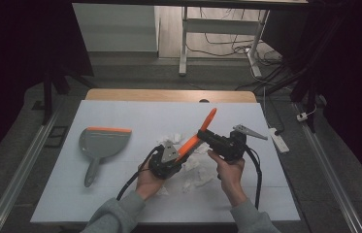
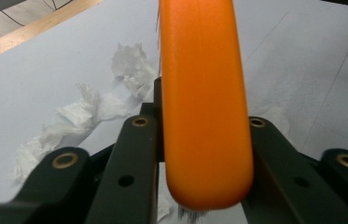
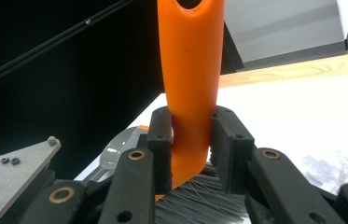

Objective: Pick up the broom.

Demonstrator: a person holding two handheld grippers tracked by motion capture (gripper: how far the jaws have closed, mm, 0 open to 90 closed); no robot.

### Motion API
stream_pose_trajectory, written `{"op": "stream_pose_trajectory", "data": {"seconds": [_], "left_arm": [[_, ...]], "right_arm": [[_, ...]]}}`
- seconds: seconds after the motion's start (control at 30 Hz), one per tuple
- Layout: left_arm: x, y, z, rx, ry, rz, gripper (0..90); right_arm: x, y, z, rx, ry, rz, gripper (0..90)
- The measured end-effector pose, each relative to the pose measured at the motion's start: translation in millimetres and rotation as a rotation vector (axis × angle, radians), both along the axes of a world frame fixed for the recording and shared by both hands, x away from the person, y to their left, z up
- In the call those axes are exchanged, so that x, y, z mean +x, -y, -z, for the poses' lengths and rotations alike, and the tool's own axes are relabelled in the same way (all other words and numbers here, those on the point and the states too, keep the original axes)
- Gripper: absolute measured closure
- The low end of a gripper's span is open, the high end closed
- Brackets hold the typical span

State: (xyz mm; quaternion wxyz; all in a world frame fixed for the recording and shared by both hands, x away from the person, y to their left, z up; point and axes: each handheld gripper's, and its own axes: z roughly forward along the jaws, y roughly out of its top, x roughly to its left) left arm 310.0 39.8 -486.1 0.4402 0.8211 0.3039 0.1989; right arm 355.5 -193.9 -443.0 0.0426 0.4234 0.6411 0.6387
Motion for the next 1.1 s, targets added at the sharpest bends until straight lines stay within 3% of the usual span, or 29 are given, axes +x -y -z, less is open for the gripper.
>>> {"op": "stream_pose_trajectory", "data": {"seconds": [0.23,0.4,0.47,0.5,0.57,0.6,0.67,0.73,0.93,1.03,1.1], "left_arm": [[1.3,-11.4,-5.5,0.001,-0.015,0.016,79.9],[0.7,-33.4,-15.8,0.001,-0.043,0.035,80.2],[0.1,-37.4,-18.1,0.01,-0.043,0.043,80.2],[0.3,-44.9,-22.6,0.023,-0.068,0.073,80.2],[0.2,-47.7,-24.6,0.033,-0.073,0.081,80.2],[1.0,-53.1,-27.3,0.052,-0.098,0.101,80.2],[1.5,-55.9,-27.8,0.058,-0.109,0.112,80.2],[3.7,-62.6,-27.6,0.071,-0.144,0.128,80.1],[3.4,-65.2,-27.7,0.108,-0.16,0.152,80.1],[4.3,-64.2,-27.7,0.14,-0.177,0.177,80.0],[5.0,-63.6,-27.9,0.158,-0.187,0.192,80.1]], "right_arm": [[0.2,-1.7,-0.8,-0.025,-0.004,-0.023,67.9],[-3.2,2.0,-7.3,-0.096,0.049,-0.066,51.2],[-5.1,5.1,-10.3,-0.144,0.074,-0.087,46.6],[-6.0,6.1,-11.7,-0.17,0.086,-0.099,44.7],[-8.8,7.3,-14.8,-0.238,0.127,-0.123,41.6],[-10.1,7.4,-16.3,-0.281,0.147,-0.133,40.6],[-11.5,7.6,-18.5,-0.343,0.158,-0.159,39.8],[-11.8,8.7,-19.4,-0.372,0.146,-0.186,38.8],[-13.5,11.3,-22.1,-0.45,0.145,-0.222,36.8],[-15.5,10.9,-25.3,-0.482,0.163,-0.227,36.1],[-18.4,8.6,-29.4,-0.497,0.199,-0.233,36.5]]}}
